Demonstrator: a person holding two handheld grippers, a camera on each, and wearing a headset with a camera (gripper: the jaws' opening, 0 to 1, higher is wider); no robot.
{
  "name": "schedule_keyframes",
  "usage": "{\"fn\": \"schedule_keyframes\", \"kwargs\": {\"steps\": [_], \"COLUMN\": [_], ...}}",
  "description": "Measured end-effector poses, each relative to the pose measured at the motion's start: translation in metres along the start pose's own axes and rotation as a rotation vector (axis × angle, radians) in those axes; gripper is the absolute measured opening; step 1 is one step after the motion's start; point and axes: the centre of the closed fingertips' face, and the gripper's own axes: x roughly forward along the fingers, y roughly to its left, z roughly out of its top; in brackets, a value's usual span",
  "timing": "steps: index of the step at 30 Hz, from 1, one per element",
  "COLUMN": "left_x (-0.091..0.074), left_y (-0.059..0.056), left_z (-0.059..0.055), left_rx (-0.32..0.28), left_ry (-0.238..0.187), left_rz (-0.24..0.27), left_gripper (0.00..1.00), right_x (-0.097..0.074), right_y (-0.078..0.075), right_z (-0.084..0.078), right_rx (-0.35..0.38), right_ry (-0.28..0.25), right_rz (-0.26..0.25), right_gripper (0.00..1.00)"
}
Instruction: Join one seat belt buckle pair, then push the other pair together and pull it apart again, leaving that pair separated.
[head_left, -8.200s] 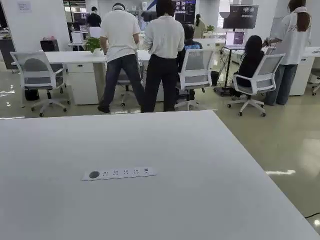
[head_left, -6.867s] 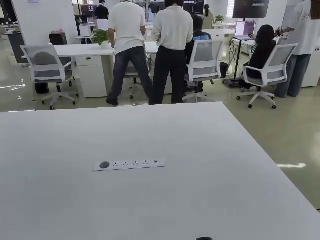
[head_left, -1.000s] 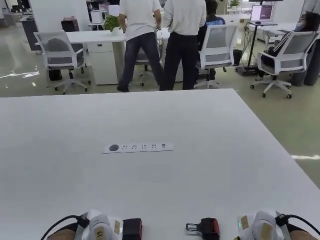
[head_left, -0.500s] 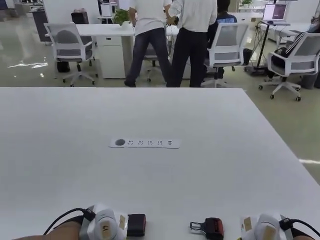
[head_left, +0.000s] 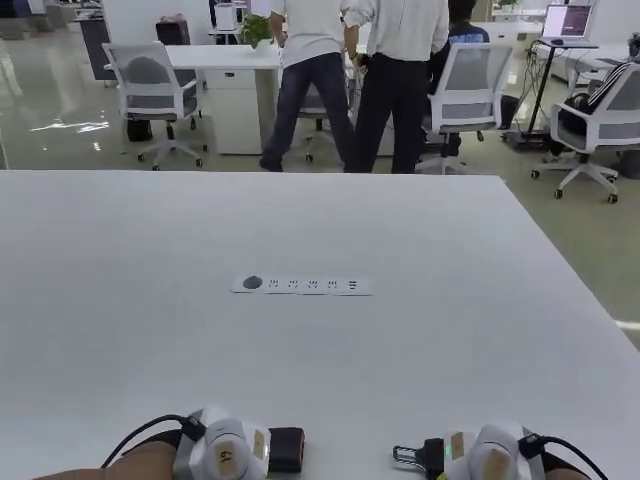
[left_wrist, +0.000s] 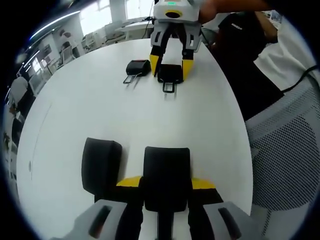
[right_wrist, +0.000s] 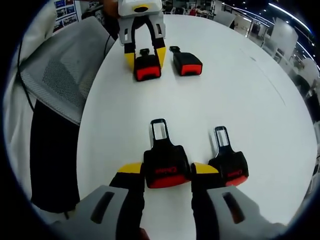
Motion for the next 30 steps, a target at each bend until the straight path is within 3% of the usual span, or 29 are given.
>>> {"fn": "schedule_keyframes", "kwargs": {"steps": [19, 30], "left_x": [0.001, 0.002], "left_y": [-0.001, -0.001], "left_z": [0.0, -0.001], "left_rx": [0.013, 0.025], "left_ry": [0.018, 0.03], "left_rz": [-0.007, -0.008], "left_gripper": [0.34, 0.34], "right_x": [0.037, 0.046], "right_y": [0.019, 0.023], "right_z": [0.066, 0.08], "right_rx": [-0.039, -0.032], "right_ry": [-0.071, -0.096], "right_rz": [0.001, -0.015], "right_gripper": [0.34, 0.34]}}
